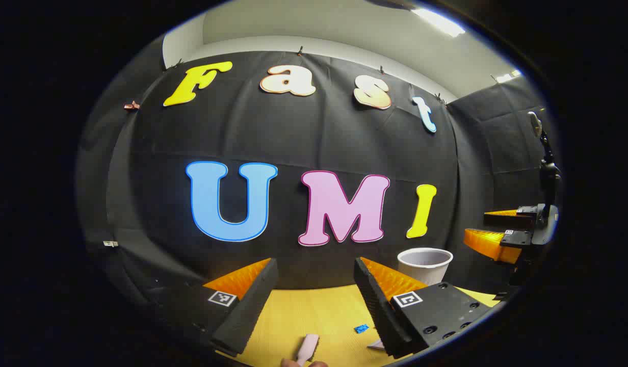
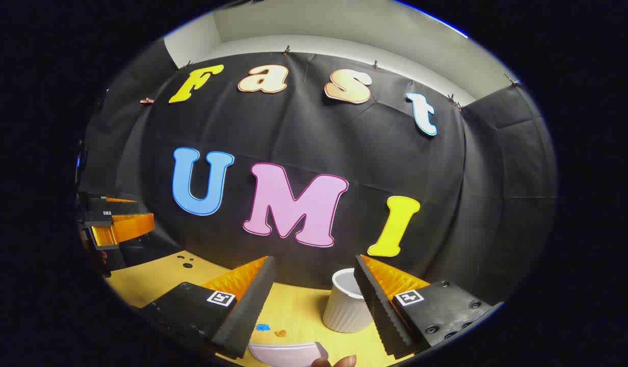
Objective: Pick up the small broom and dustpan from the desktop, sweep the trash into the dustpan with the broom, and then empty the trash into the garbage bin.
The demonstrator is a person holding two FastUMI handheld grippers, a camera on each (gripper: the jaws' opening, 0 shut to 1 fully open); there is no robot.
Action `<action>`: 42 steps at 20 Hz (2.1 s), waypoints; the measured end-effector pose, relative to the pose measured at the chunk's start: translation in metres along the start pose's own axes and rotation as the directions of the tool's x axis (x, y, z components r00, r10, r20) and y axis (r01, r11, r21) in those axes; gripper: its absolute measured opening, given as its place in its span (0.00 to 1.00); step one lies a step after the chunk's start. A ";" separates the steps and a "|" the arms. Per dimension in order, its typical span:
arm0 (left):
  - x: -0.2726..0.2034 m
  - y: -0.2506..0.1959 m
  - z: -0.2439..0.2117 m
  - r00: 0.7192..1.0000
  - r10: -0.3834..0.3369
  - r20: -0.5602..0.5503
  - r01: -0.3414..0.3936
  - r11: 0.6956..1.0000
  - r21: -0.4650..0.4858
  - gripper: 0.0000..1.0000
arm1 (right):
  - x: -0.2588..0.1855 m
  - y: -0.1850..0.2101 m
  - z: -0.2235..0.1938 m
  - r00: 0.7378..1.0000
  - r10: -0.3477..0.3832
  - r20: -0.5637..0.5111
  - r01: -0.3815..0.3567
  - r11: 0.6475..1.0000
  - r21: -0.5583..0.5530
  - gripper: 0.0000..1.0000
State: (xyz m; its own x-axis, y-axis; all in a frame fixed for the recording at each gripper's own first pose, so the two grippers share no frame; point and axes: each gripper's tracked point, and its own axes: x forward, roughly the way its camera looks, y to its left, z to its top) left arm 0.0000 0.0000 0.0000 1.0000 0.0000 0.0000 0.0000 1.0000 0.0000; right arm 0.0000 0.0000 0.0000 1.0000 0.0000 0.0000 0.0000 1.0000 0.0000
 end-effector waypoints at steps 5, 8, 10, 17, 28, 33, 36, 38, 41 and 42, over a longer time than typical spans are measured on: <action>0.005 0.004 -0.004 1.000 0.004 -0.011 -0.004 1.000 -0.008 0.96 | 0.001 0.005 0.001 1.000 0.006 0.000 -0.006 1.000 -0.007 0.97; 0.005 0.005 -0.005 1.000 0.004 -0.019 -0.004 1.000 -0.007 0.95 | 0.001 0.003 -0.001 1.000 0.009 -0.004 -0.009 1.000 -0.002 0.97; 0.007 0.005 -0.005 1.000 0.008 -0.021 -0.008 1.000 -0.009 0.96 | 0.002 0.004 -0.002 1.000 0.013 -0.008 -0.013 1.000 -0.004 0.97; 0.008 0.004 -0.011 0.999 -0.010 -0.040 0.010 1.000 0.019 0.95 | -0.007 0.020 -0.029 0.985 0.126 -0.114 -0.123 0.992 0.035 0.97; 0.001 0.008 -0.038 0.995 -0.006 -0.095 0.012 0.997 0.071 0.96 | -0.087 0.020 -0.236 0.682 0.224 -0.696 -0.277 0.960 0.038 0.96; -0.001 0.011 -0.045 0.994 0.006 -0.106 0.003 0.996 0.086 0.95 | -0.111 0.017 -0.312 0.502 0.224 -0.835 -0.293 0.953 0.079 0.94; 0.000 0.012 -0.047 0.993 0.021 -0.113 -0.010 0.995 0.095 0.96 | -0.119 0.017 -0.357 0.417 0.219 -0.882 -0.295 0.951 0.097 0.92; 0.000 0.013 -0.051 0.991 0.028 -0.127 -0.017 0.996 0.093 0.96 | -0.124 0.017 -0.385 0.361 0.210 -0.908 -0.296 0.950 0.102 0.91; -0.001 0.015 -0.056 0.988 0.047 -0.144 -0.033 0.994 0.100 0.96 | -0.123 0.020 -0.413 0.304 0.215 -0.928 -0.279 0.951 0.129 0.89; -0.001 0.015 -0.057 0.987 0.053 -0.149 -0.037 0.994 0.104 0.96 | -0.120 0.021 -0.421 0.290 0.214 -0.933 -0.274 0.953 0.133 0.88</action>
State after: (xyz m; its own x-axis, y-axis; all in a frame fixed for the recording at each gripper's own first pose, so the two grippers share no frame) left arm -0.0011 0.0151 -0.0570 0.9874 0.0525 -0.1492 -0.0372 0.9939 0.1036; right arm -0.1205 0.0208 -0.4209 0.2899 0.2136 -0.9329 -0.2739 0.9525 0.1330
